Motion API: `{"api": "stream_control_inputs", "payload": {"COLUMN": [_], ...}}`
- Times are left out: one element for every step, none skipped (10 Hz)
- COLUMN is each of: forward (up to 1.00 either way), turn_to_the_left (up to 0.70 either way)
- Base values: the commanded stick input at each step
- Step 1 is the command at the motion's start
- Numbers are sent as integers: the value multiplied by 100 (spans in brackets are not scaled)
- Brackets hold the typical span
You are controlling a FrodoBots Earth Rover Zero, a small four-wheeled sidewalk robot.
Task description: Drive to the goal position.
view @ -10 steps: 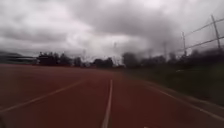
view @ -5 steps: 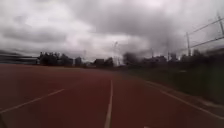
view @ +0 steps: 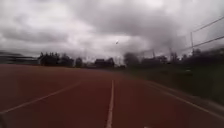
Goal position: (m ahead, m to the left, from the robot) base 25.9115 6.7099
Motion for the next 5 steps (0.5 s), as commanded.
{"api": "stream_control_inputs", "payload": {"forward": [70, 70, 70, 70, 70], "turn_to_the_left": [0, 0, 0, 0, 0]}}
